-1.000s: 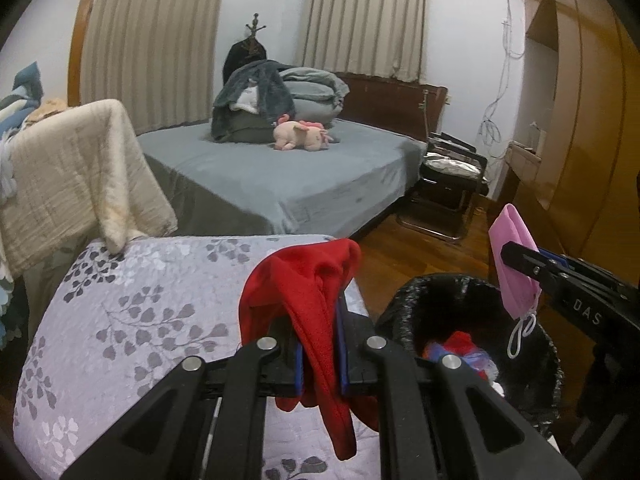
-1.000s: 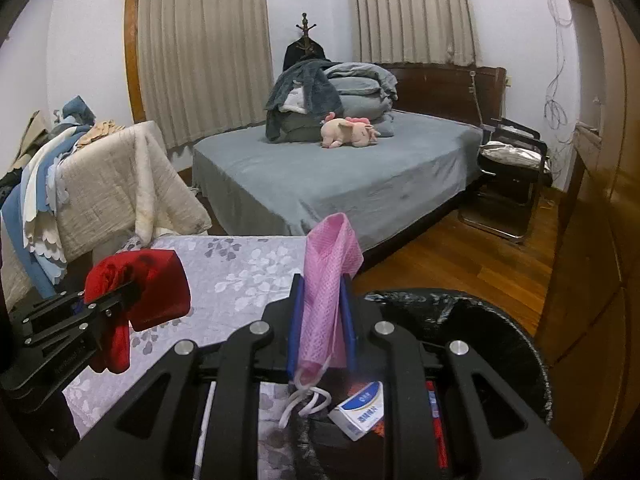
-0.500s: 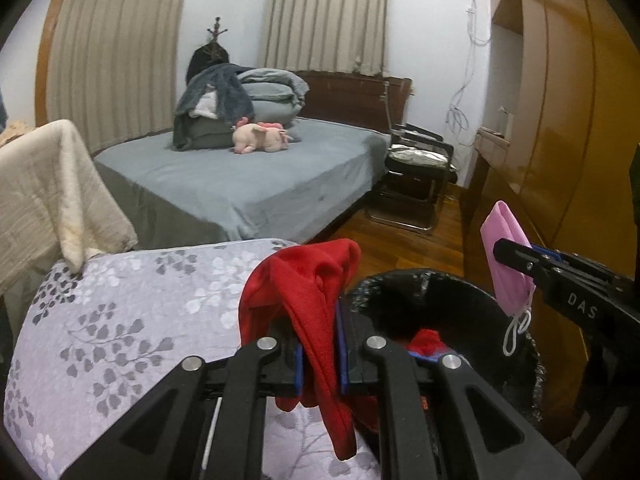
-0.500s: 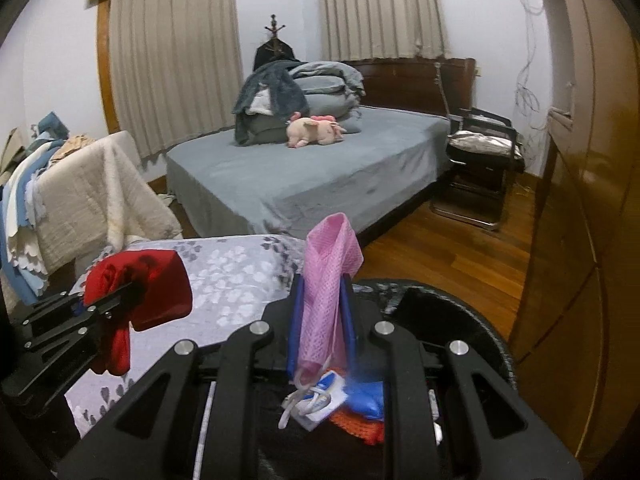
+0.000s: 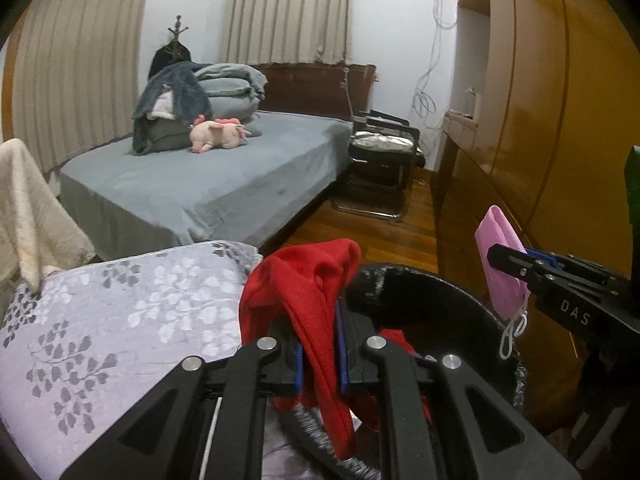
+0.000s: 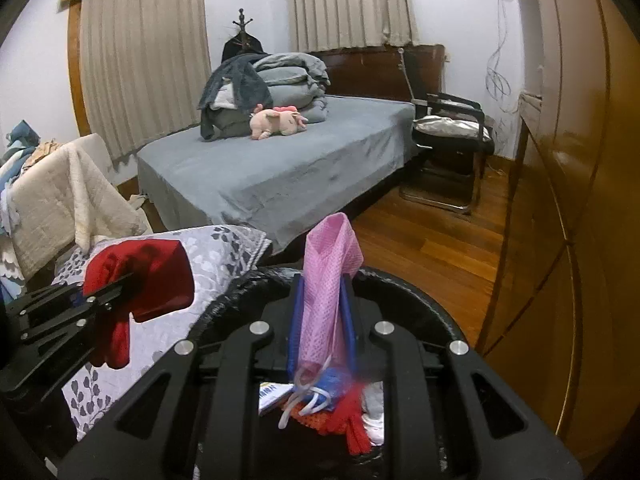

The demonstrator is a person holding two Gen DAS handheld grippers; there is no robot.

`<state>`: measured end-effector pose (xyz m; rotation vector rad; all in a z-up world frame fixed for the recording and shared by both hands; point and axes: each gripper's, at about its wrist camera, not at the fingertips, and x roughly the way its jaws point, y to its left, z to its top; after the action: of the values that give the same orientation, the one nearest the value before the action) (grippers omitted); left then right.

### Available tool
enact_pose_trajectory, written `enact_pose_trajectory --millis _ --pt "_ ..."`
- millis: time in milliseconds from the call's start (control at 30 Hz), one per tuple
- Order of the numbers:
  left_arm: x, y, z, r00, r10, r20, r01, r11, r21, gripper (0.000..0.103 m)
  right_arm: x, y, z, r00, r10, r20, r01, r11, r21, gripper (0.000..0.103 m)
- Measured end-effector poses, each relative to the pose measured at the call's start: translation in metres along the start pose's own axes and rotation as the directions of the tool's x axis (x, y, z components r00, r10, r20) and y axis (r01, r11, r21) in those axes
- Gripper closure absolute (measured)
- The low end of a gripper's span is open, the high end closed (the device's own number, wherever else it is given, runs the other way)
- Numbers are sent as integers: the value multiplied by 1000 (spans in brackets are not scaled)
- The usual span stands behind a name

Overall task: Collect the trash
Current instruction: 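Carry the red cloth and pink mesh bag over the black bin, then open both tools over the bin, dropping the red cloth and pink bag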

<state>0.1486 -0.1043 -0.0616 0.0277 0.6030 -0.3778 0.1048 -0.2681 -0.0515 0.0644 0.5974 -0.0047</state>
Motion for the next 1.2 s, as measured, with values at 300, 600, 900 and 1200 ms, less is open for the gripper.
enact_pose_trajectory --millis 300,600,900,1200 --pt "34 -33 2 998 -47 -36 49 998 41 91 4 -31 -13 999 -35 -26 35 999 29 85" --pt "61 -56 5 991 -109 -79 114 992 55 88 18 -44 -19 997 -50 -60 51 998 26 76" --pt "61 -49 0 987 -129 -94 133 991 31 49 29 -49 -30 994 -56 -98 59 998 27 37" --pt "27 -20 8 997 -62 -41 62 998 5 13 11 -37 -24 995 -57 -77 59 998 21 9"
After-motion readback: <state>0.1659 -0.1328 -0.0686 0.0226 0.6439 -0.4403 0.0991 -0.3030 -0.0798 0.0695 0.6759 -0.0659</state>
